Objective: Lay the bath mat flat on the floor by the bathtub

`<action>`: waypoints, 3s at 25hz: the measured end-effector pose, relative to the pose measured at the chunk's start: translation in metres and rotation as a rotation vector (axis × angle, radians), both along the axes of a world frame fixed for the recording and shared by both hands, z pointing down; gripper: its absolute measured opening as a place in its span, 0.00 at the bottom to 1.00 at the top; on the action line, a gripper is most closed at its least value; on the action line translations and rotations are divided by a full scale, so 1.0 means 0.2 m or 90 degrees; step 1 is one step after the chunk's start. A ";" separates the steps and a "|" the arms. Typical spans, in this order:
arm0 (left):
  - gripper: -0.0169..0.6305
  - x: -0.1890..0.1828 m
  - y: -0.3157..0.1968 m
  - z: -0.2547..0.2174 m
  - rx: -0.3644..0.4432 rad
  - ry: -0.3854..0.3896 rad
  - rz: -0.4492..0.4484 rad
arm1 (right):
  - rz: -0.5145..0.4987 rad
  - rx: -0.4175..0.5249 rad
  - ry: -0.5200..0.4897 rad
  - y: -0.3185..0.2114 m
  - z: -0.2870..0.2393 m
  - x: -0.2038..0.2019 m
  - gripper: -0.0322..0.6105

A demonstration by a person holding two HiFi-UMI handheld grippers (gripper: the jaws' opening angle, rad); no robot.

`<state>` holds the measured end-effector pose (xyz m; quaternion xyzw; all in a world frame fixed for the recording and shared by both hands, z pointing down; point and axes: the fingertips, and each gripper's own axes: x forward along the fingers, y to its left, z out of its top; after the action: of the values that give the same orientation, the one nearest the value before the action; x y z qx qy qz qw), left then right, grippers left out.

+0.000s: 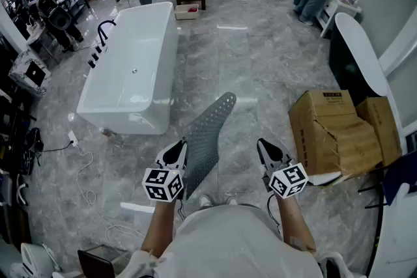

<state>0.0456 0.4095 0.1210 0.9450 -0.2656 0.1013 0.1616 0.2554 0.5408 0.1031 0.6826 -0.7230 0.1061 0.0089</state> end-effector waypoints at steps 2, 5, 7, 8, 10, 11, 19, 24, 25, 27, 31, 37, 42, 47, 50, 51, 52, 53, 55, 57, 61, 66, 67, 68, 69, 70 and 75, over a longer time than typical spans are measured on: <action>0.09 -0.02 -0.01 -0.02 0.001 0.003 0.004 | -0.001 0.005 0.007 -0.03 -0.04 -0.03 0.09; 0.09 -0.06 -0.03 -0.03 0.011 -0.003 0.008 | -0.005 0.009 0.012 -0.06 -0.07 -0.08 0.09; 0.09 -0.08 -0.05 -0.02 0.019 -0.007 0.010 | -0.012 0.007 0.019 -0.09 -0.06 -0.11 0.09; 0.09 -0.09 -0.06 -0.02 0.020 -0.008 0.010 | -0.016 0.006 0.025 -0.11 -0.05 -0.13 0.09; 0.09 -0.12 -0.10 -0.01 0.022 -0.007 0.008 | -0.018 0.004 0.037 -0.15 -0.05 -0.17 0.09; 0.09 -0.14 -0.12 -0.02 0.023 -0.007 0.008 | -0.016 0.005 0.039 -0.17 -0.06 -0.18 0.09; 0.09 -0.33 -0.36 -0.02 0.045 -0.018 0.001 | 0.031 0.025 -0.039 -0.38 -0.05 -0.21 0.09; 0.09 -0.38 -0.49 0.06 0.036 -0.032 -0.031 | 0.021 0.012 -0.054 -0.54 0.06 -0.18 0.09; 0.09 -0.37 -0.52 0.08 0.034 -0.037 -0.038 | 0.015 0.010 -0.057 -0.58 0.08 -0.16 0.09; 0.09 -0.34 -0.58 0.12 0.030 -0.049 -0.050 | 0.004 0.008 -0.063 -0.68 0.11 -0.11 0.09; 0.09 -0.26 -0.75 0.16 0.021 -0.068 -0.086 | -0.026 0.004 -0.072 -0.93 0.14 0.05 0.09; 0.09 0.00 -1.03 0.19 0.012 -0.107 -0.149 | -0.090 -0.009 -0.091 -1.38 0.17 0.39 0.09; 0.09 0.22 -1.25 0.20 0.001 -0.128 -0.216 | -0.169 -0.031 -0.100 -1.71 0.19 0.62 0.09; 0.09 0.43 -1.45 0.17 0.011 -0.147 -0.269 | -0.244 -0.051 -0.100 -2.02 0.23 0.77 0.09; 0.09 0.50 -1.55 0.16 0.017 -0.149 -0.286 | -0.283 -0.057 -0.088 -2.19 0.25 0.80 0.09; 0.09 0.52 -1.59 0.16 0.019 -0.149 -0.288 | -0.293 -0.060 -0.085 -2.25 0.25 0.80 0.09; 0.09 0.54 -1.61 0.17 0.021 -0.149 -0.288 | -0.303 -0.063 -0.082 -2.31 0.27 0.81 0.09; 0.09 0.55 -1.64 0.17 0.023 -0.152 -0.287 | -0.313 -0.067 -0.080 -2.36 0.28 0.80 0.09; 0.09 0.57 -1.68 0.19 0.027 -0.157 -0.283 | -0.333 -0.076 -0.077 -2.46 0.32 0.79 0.09; 0.09 0.58 -1.71 0.22 0.027 -0.160 -0.277 | -0.352 -0.085 -0.068 -2.55 0.35 0.75 0.10; 0.09 0.55 -1.78 0.31 0.016 -0.162 -0.260 | -0.420 -0.110 -0.037 -2.72 0.42 0.59 0.21; 0.09 0.48 -1.87 0.42 0.000 -0.163 -0.235 | -0.552 -0.156 0.062 -2.85 0.53 0.29 0.43; 0.09 0.46 -1.88 0.44 -0.003 -0.163 -0.230 | -0.579 -0.158 0.083 -2.87 0.56 0.22 0.45; 0.09 0.44 -1.88 0.46 -0.004 -0.165 -0.224 | -0.609 -0.162 0.100 -2.89 0.59 0.16 0.47; 0.09 0.42 -1.89 0.48 -0.003 -0.169 -0.218 | -0.645 -0.168 0.112 -2.91 0.62 0.09 0.49; 0.09 0.41 -1.90 0.50 -0.001 -0.175 -0.211 | -0.686 -0.176 0.121 -2.93 0.65 0.01 0.52; 0.09 0.25 -1.95 0.59 -0.009 -0.203 -0.207 | -0.886 -0.192 0.220 -2.99 0.79 -0.34 0.58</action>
<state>0.0966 0.0197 0.2383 0.8608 -0.4358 0.2237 0.1383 0.1876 -0.0567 0.2616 0.0640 -0.9550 0.0652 0.2822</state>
